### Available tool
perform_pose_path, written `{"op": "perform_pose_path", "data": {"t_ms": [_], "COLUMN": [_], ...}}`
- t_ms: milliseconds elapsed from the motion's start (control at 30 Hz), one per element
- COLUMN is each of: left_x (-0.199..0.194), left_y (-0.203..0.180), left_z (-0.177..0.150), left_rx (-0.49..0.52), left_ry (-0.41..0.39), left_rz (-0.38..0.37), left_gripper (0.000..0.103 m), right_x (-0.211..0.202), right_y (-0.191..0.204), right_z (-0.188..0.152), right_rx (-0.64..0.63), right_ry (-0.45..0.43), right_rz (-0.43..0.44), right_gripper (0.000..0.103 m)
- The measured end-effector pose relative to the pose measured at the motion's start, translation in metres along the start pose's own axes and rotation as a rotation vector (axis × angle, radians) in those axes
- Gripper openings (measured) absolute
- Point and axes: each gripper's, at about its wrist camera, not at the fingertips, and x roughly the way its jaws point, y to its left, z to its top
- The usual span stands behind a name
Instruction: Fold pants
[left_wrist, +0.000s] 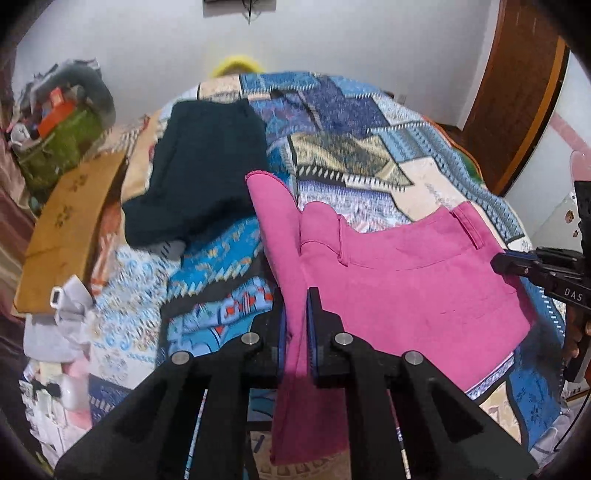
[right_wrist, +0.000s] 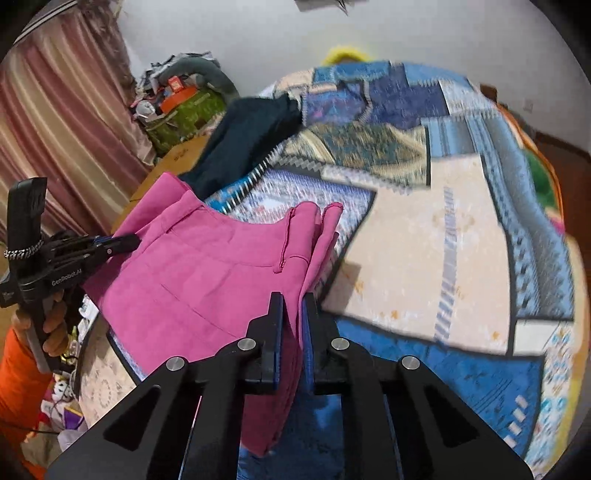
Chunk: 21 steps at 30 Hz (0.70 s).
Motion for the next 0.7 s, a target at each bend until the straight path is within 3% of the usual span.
{"op": "perform_pose_path", "data": {"t_ms": [333, 700], "left_x": [-0.027, -0.016], "left_y": [0.012, 0.063], "left_z": [0.043, 0.089], "left_rx": [0.014, -0.095], "left_ry": [-0.148, -0.193], "left_rz": [0.072, 0.129], "left_gripper": [0.010, 0.010], "right_x": [-0.017, 0.016], "right_y": [0.022, 0.046], "right_z": [0.055, 0.114], "right_rx": [-0.108, -0.179], "right_ry": [-0.138, -0.175], "right_rz": [-0.051, -0.056], "right_gripper": [0.008, 0.008]}}
